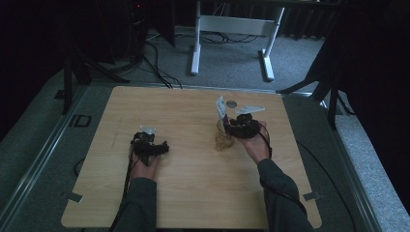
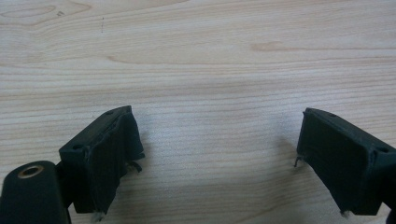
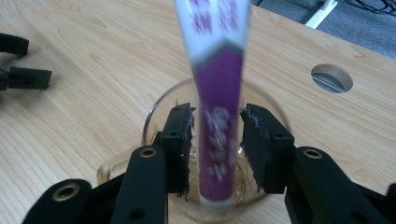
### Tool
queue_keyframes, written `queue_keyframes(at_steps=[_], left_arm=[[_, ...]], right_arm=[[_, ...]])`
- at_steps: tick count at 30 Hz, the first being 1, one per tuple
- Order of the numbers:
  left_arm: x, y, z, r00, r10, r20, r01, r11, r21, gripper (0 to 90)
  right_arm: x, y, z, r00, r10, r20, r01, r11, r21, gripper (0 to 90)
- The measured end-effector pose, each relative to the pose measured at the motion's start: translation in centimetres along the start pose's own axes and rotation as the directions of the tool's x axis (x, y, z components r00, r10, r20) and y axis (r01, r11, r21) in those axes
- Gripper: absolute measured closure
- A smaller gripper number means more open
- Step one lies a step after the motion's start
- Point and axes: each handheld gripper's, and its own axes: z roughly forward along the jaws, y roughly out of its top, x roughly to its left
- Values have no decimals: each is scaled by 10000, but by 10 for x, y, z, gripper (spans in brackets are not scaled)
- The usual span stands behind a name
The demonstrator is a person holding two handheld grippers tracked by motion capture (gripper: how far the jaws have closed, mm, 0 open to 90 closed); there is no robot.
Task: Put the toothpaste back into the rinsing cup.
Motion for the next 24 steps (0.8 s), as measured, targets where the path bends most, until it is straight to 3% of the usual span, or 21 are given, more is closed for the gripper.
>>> queue_keyframes(at_steps=[14,24], left_arm=[[0,0,0,10000,41,-1,-41,10000,22,114],[0,0,0,10000,2,-1,-2,10000,3,114]], right_arm=[[-3,-7,0,10000,69,5,-69,9999,113,606],[-8,-1,-21,9995,295,-109,-302,9974,-648,572]])
